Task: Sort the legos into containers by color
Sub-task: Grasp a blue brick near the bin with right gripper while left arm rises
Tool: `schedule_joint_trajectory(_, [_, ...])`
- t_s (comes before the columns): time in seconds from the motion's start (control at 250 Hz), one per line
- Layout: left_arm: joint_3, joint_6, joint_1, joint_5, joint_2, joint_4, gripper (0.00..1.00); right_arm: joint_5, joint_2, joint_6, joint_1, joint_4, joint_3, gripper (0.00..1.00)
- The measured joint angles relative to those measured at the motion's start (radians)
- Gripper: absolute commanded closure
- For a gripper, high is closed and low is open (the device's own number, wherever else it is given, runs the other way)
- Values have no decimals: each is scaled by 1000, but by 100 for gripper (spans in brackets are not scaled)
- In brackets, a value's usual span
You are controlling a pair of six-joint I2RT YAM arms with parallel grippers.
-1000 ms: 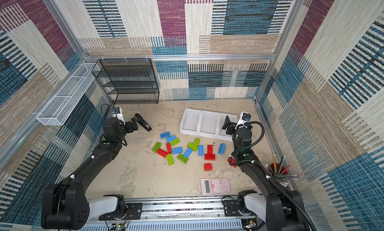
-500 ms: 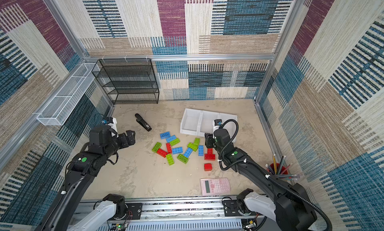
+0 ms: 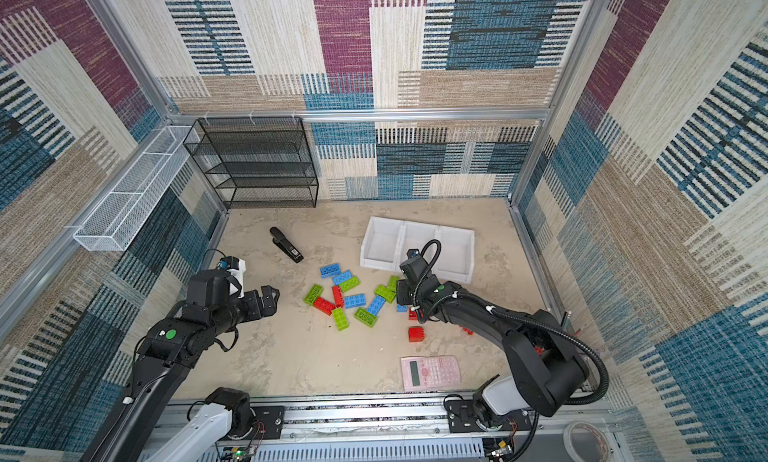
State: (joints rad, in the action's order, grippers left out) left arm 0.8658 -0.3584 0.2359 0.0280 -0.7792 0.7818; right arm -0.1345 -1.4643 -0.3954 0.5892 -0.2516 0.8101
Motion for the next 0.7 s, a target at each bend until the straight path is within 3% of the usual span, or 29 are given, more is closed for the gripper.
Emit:
schedule_joint_trajectory(0.104, [0, 6, 22, 5, -11, -1, 1, 19, -39, 0, 5, -6, 6, 43])
schedule_joint_trajectory(0.54, [0, 19, 54, 28, 7, -1, 1, 43, -154, -11, 26, -37, 14, 44])
schedule_joint_trajectory(0.7, [0, 19, 57, 32, 10, -1, 1, 9, -172, -3, 38, -35, 24, 55])
